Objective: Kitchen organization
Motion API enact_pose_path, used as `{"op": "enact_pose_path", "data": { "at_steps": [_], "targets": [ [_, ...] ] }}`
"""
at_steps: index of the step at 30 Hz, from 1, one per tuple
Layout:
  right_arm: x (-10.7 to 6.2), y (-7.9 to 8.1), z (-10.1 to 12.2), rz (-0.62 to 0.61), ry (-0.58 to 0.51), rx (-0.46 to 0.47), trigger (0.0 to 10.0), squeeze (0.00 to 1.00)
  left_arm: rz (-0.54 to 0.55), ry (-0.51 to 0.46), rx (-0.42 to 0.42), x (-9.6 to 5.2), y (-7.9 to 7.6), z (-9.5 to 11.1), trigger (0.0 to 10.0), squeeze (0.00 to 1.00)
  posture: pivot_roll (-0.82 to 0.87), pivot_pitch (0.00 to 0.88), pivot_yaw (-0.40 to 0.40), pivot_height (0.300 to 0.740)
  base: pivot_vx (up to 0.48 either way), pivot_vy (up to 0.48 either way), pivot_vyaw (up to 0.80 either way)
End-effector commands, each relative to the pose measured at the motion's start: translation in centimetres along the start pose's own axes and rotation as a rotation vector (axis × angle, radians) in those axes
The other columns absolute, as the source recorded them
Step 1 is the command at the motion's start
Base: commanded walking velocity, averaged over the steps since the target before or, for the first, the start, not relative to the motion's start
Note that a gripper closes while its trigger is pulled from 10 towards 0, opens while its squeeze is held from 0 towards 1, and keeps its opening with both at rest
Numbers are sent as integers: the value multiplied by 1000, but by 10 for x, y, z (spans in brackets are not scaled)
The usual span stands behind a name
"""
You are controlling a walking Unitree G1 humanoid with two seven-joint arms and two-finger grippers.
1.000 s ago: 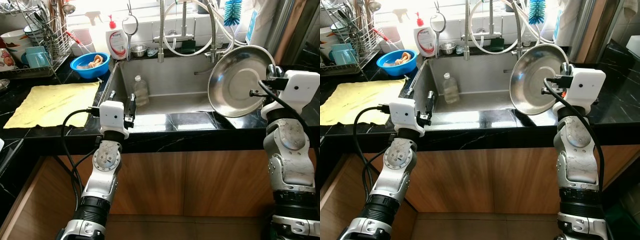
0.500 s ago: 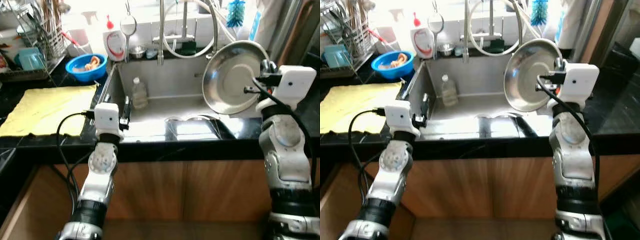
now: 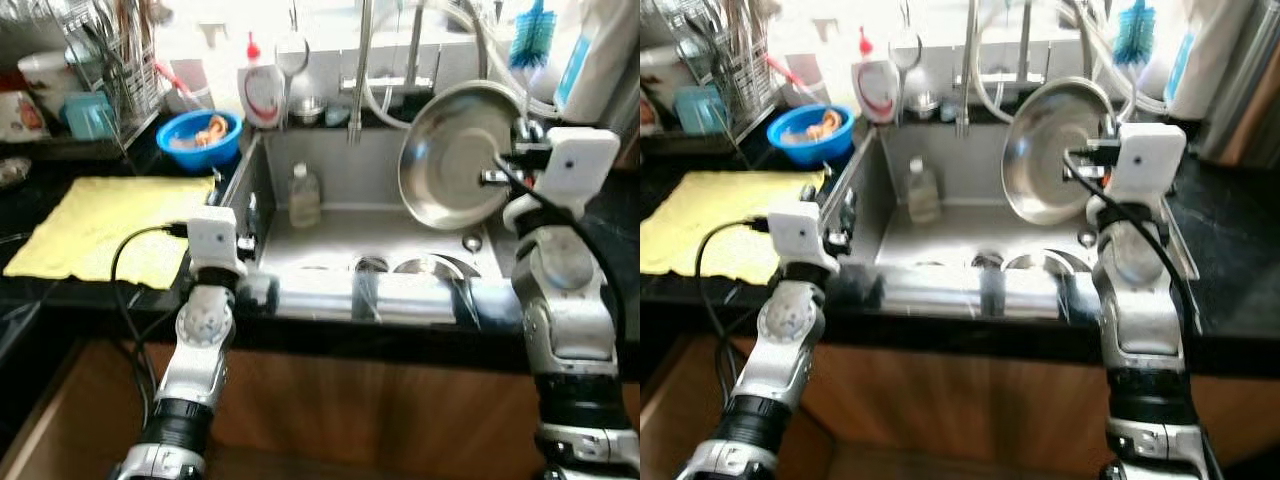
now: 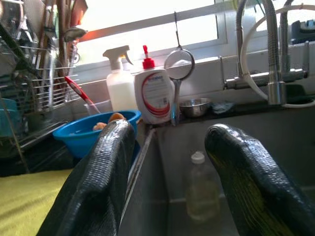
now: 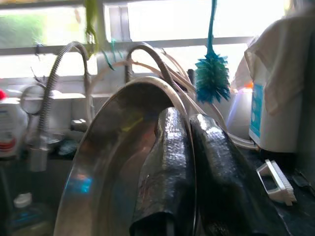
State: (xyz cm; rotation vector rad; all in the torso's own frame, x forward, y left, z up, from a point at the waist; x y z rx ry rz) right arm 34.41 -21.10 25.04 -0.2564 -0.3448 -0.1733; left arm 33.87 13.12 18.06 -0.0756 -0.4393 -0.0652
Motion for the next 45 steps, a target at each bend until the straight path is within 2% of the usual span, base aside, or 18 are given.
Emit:
{"op": "enact_pose_path", "data": {
  "at_steps": [1, 19, 31, 33, 34, 37, 40, 45],
  "targets": [
    [2, -3, 5, -17, -9, -6, 10000, 0, -19, -7, -6, 1, -3, 2, 10000, 0, -272, 0, 87, 740, 259, 0, 0],
    [7, -3, -1, -29, 32, -8, 10000, 0, -19, -9, 3, 0, -2, 3, 10000, 0, -264, 0, 90, 740, 168, 0, 0],
    [7, -10, -14, -64, 120, -25, 10000, 0, -10, -7, 8, 0, 1, 3, 10000, 0, -256, 0, 82, 740, 143, 0, 0],
    [8, -14, -19, -76, 155, -42, 10000, 0, -9, -7, 10, 0, 1, 3, 10000, 0, -255, 0, 82, 740, 0, 0, 0],
    [8, -21, -30, -98, 236, -71, 10000, 0, -8, -5, 9, 0, 1, 2, 10000, 0, -257, 0, 82, 740, 0, 0, 0],
    [7, -33, -47, -147, 337, -97, 10000, 0, -9, -3, 7, 0, 1, 2, 10000, 0, -257, 0, 80, 740, 0, 0, 0],
    [6, -39, -50, -174, 369, -115, 10000, 0, -9, -3, 6, 0, 0, 2, 10000, 0, -255, 0, 78, 740, 0, 0, 0],
    [5, -55, -47, -285, 378, -84, 10000, 0, -1, -6, 7, -1, 2, 2, 10000, 0, -253, 0, 76, 740, 0, 0, 0]
  ]
}}
Point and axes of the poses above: a point about 5 cm out from each wrist's last joint towards the gripper, its own x axis pointing out of the wrist towards the gripper, its own z axis along the axis of the wrist's last joint, y = z × x, the point moved 1 cm from there along x, pointing out of the wrist towards the gripper, and after that the axes turned 8 degrees about -x, right-handed, at the moved point
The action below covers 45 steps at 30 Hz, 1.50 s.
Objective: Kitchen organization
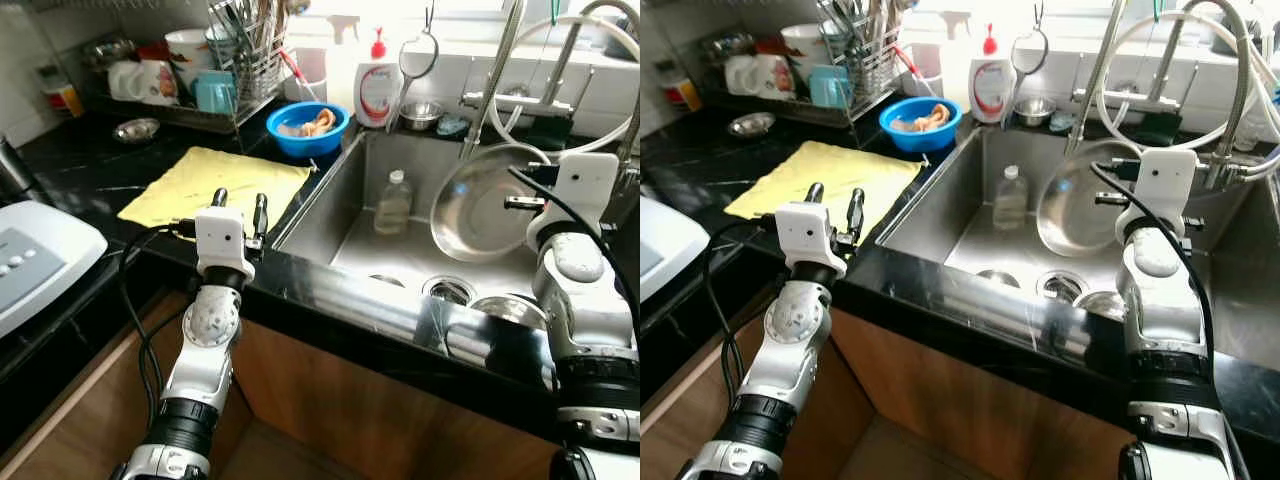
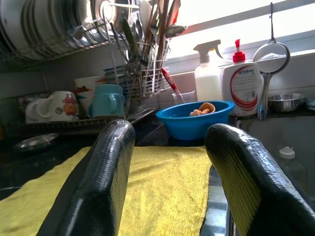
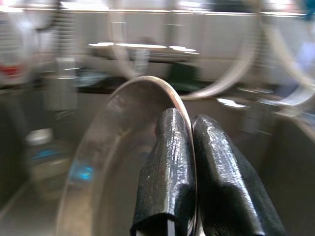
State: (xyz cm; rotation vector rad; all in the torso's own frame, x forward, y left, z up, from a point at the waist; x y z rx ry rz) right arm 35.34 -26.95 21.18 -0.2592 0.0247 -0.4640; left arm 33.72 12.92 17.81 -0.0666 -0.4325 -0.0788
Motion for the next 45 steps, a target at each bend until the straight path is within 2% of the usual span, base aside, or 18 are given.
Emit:
{"op": "enact_pose_path", "data": {
  "at_steps": [1, 6, 13, 20, 26, 40, 41, 42, 44, 45],
  "targets": [
    [3, -10, 7, -54, -12, 14, 10000, 0, 14, -13, 2, 1, 4, 4, 10000, 0, -253, 0, 76, 740, 0, 0, 0],
    [2, -10, -6, -58, 63, -3, 10000, 0, 3, -7, 0, -1, 2, 2, 10000, 0, -256, 0, 84, 740, 0, 0, 0],
    [4, -7, -16, -40, 101, -14, 10000, 0, -9, -5, -2, 0, 0, 2, 10000, 0, -261, 0, 89, 740, 0, 0, 0],
    [7, 7, -35, 45, 175, -40, 10000, 0, -21, 1, -8, -1, -3, 1, 10000, 0, -262, 0, 96, 740, 0, 0, 0],
    [5, 18, -42, 83, 201, -26, 10000, 0, -23, 2, -8, 0, -3, 1, 10000, 0, -255, 0, 90, 740, 0, 0, 0],
    [-1, 22, -59, 110, 240, -16, 10000, 0, -8, 13, -8, -2, -1, 0, 10000, 0, -253, 0, 95, 740, 0, 0, 0],
    [-2, 23, -59, 114, 241, -13, 10000, 286, -8, 12, -10, -1, -1, 0, 10000, 0, -254, 0, 98, 740, 0, 0, 0],
    [-2, 24, -59, 114, 241, -8, 10000, 812, -11, 11, -7, 0, -1, 1, 10000, 0, -252, 0, 100, 740, 0, 0, 0],
    [-2, 25, -59, 114, 241, -5, 10000, 816, -13, 11, -6, 0, 0, 1, 10000, 0, -254, 0, 102, 740, 0, 0, 0],
    [-2, 26, -59, 118, 241, -4, 10000, 757, -13, 12, -5, 0, 0, 1, 10000, 0, -254, 0, 102, 740, 0, 0, 0]
  ]
}}
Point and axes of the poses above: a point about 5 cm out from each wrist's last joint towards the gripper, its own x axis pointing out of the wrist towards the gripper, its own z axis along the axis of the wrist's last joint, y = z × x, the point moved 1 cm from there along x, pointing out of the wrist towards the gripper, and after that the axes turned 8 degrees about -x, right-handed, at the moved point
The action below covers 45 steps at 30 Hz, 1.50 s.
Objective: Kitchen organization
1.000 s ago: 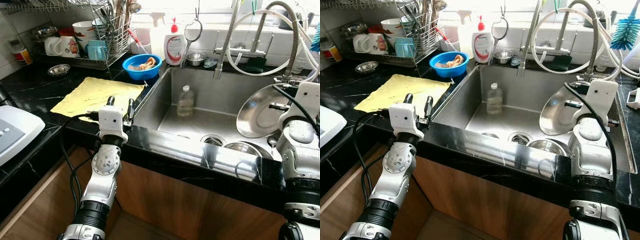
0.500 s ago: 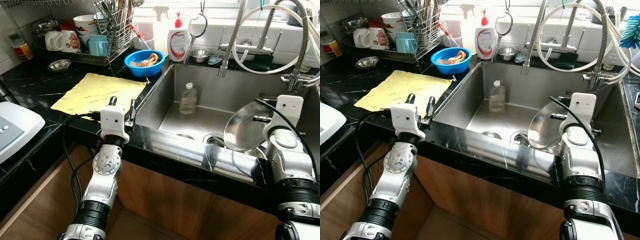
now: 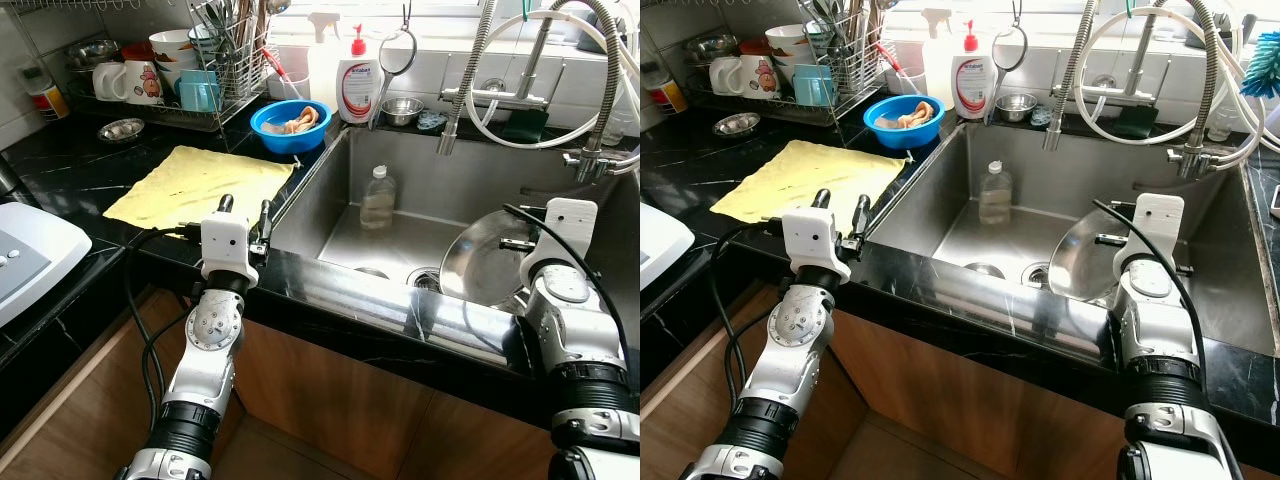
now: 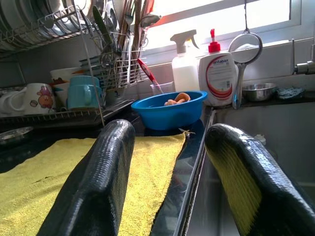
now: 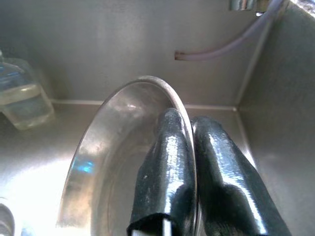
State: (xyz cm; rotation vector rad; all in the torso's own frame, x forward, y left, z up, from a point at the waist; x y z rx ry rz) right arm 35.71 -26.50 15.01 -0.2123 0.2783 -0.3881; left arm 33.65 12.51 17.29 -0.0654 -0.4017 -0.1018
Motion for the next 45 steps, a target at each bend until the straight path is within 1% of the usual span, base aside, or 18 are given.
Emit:
{"op": "enact_pose_path", "data": {
  "at_steps": [1, 3, 4, 15, 16, 17, 18, 19, 20, 21, 22, 24, 26, 27, 29, 35, 40, 45],
  "targets": [
    [-1, 5, -1, 15, -4, 7, 10000, 757, 8, -20, 0, 2, 4, 6, 10000, 0, -254, 0, 102, 740, 0, 0, 0],
    [-1, 6, -2, 18, -3, 6, 10000, 655, 7, -19, 1, 3, 4, 6, 10000, 0, -254, 0, 102, 740, 0, 0, 0],
    [-1, 6, -2, 20, -1, 5, 10000, 0, 7, -18, 0, 3, 4, 6, 10000, 0, -254, 0, 102, 740, 0, 0, 0],
    [-2, 6, -3, 20, -1, 7, 10000, 0, 2, -17, -2, 3, 3, 6, 10000, 0, -259, 0, 108, 740, 0, 0, 0],
    [-2, 6, -3, 21, -2, 10, 10000, 569, 2, -17, -2, 3, 3, 6, 10000, 0, -259, 0, 108, 740, 0, 0, 0],
    [-3, 6, -3, 21, -3, 11, 10000, 910, 2, -17, -2, 3, 3, 6, 10000, 0, -259, 0, 108, 740, 0, 0, 0],
    [-3, 7, -3, 22, -4, 10, 10000, 961, 2, -17, -2, 3, 3, 6, 10000, 0, -259, 0, 108, 740, 0, 0, 0],
    [-3, 7, -2, 23, -6, 9, 10000, 922, 2, -18, -2, 3, 3, 6, 10000, 0, -259, 0, 108, 740, 0, 0, 0],
    [-3, 8, -1, 24, -14, 9, 10000, 357, 1, -18, -3, 3, 3, 6, 10000, 0, -259, 0, 108, 740, 0, 0, 0],
    [-3, 8, 0, 25, -20, 9, 10000, 357, 0, -18, -3, 3, 3, 6, 10000, 0, -257, 0, 107, 740, 0, 0, 0],
    [-3, 9, 3, 28, -41, 17, 10000, 0, 0, -19, -2, 4, 3, 6, 10000, 0, -256, 0, 107, 740, 0, 0, 0],
    [-4, 10, 8, 33, -75, 27, 10000, 0, 1, -21, -2, 4, 3, 6, 10000, 0, -257, 0, 108, 740, 0, 0, 0],
    [-12, 13, 28, 31, -240, 6, 10000, 0, 1, -28, -2, 5, 2, 8, 10000, 0, -252, 0, 101, 740, 0, 0, 0],
    [-12, 13, 28, 31, -240, 6, 10000, 0, 1, -28, -2, 5, 2, 8, 10000, 0, -252, 0, 101, 740, 0, 0, 0],
    [-22, 15, 40, 45, -355, 16, 10000, 0, 2, -40, -2, 7, 2, 10, 10000, 0, -247, 0, 97, 740, 0, 0, 0],
    [-44, 13, 54, 28, -531, -17, 10000, 0, 23, -48, 4, 5, 6, 10, 10000, 0, -257, 0, 104, 740, 0, 0, 0],
    [-67, 24, 57, 102, -640, -11, 10000, 0, 52, -55, 14, 0, 12, 10, 10000, 0, -262, 0, 109, 740, 0, 0, 0],
    [-76, 35, 57, 145, -680, -59, 10000, 0, 68, -53, 22, 0, 14, 9, 10000, 0, -265, 0, 111, 740, 0, 0, 0]
  ]
}}
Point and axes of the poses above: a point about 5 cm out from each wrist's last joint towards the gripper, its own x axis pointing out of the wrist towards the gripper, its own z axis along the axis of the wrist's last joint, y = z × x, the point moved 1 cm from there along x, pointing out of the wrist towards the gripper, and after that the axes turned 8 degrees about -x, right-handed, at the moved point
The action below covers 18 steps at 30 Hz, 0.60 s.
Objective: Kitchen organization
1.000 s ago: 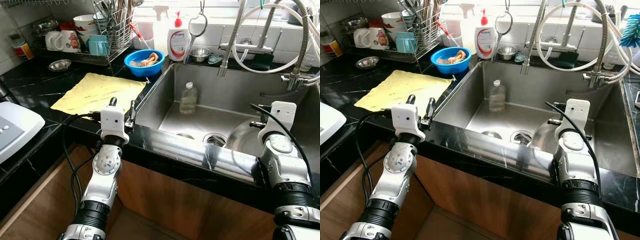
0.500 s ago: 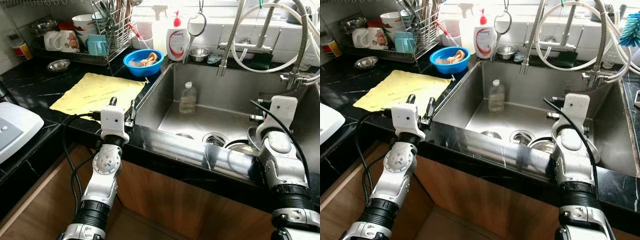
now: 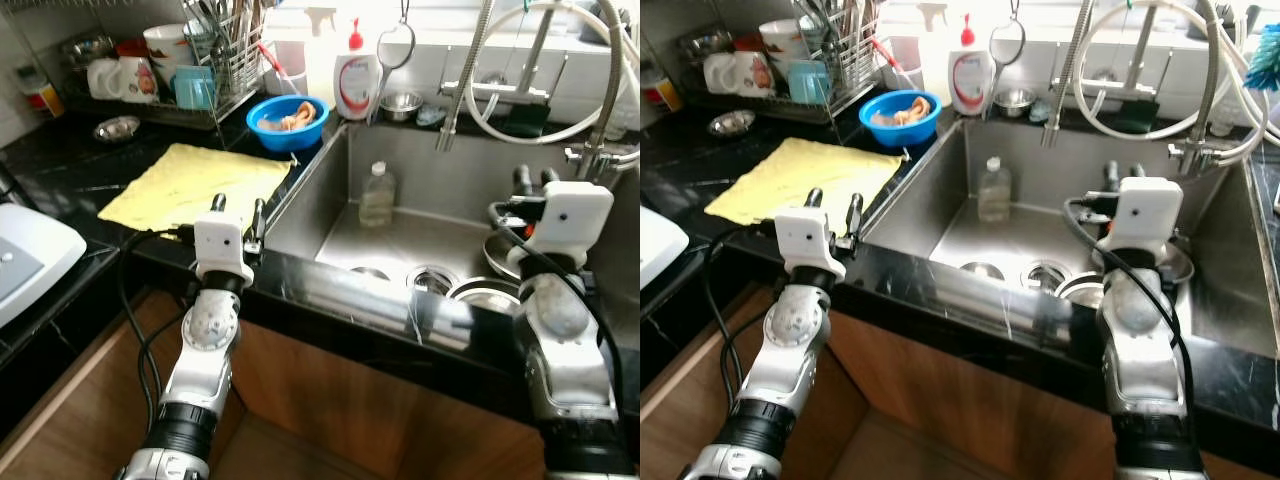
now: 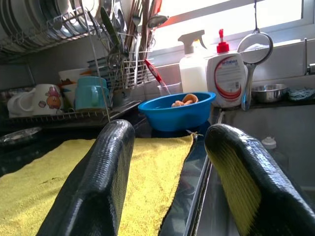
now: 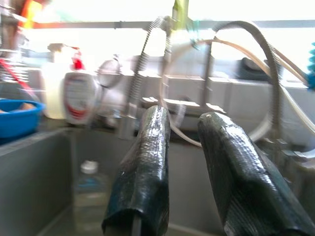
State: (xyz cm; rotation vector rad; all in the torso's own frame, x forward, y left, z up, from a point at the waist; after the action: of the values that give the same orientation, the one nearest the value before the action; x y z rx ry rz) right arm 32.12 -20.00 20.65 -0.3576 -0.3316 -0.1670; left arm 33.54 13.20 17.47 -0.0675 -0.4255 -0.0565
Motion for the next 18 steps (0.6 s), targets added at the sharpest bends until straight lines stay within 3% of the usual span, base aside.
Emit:
{"op": "enact_pose_path", "data": {
  "at_steps": [1, 5, 18],
  "targets": [
    [-1, 6, 8, 25, -41, 2, 10000, 0, 25, -31, 12, 2, 7, 7, 10000, 0, -265, 0, 111, 740, 0, 0, 0],
    [1, 10, 15, 34, -83, -41, 10000, 0, 19, -35, 15, 2, 6, 7, 10000, 0, -262, 0, 114, 740, 0, 0, 591],
    [0, 14, 16, 60, -99, -39, 10000, 0, 25, -35, 18, 0, 6, 6, 10000, 0, -265, 0, 114, 740, 0, 0, 794]
  ]
}}
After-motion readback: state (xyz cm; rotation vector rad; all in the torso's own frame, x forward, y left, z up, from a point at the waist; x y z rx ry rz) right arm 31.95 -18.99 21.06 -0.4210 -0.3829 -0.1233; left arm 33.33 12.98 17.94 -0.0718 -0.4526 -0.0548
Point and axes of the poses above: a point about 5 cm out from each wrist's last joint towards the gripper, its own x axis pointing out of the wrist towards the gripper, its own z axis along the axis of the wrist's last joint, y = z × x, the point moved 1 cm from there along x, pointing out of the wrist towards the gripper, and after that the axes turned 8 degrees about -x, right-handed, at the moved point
